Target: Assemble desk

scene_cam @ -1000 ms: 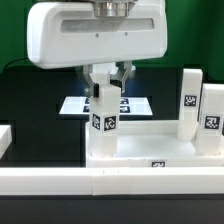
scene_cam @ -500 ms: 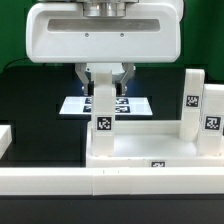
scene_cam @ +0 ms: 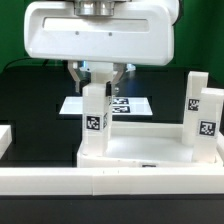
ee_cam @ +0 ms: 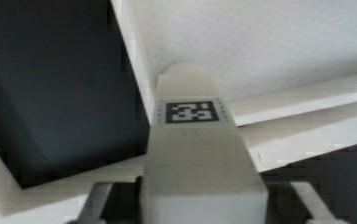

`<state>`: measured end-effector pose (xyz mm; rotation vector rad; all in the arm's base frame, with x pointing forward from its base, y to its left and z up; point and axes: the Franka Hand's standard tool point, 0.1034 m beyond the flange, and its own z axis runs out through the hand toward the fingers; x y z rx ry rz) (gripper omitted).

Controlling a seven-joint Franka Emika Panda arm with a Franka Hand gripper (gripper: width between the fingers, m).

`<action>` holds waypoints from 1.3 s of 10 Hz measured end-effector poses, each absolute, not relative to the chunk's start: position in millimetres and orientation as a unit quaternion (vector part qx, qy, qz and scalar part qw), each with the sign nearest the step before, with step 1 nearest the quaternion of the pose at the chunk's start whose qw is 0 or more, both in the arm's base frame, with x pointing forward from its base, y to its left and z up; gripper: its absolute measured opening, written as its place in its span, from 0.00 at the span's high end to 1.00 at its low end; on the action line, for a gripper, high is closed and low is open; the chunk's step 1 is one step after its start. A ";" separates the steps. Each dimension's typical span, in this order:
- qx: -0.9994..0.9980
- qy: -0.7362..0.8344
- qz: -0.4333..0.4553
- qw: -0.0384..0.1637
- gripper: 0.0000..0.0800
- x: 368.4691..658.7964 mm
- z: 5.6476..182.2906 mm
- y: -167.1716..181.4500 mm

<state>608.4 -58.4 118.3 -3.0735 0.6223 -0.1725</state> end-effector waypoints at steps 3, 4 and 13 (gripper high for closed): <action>-0.967 0.251 -0.043 0.002 0.63 603.1 118.2 -63.3; -0.968 0.247 -0.043 0.002 0.63 603.3 118.1 -63.0; -0.967 0.250 -0.040 0.023 0.19 600.7 164.3 -33.6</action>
Offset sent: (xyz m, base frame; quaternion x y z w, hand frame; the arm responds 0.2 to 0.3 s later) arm 0.0000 0.0000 0.0000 0.0000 0.0000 0.0000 1.0000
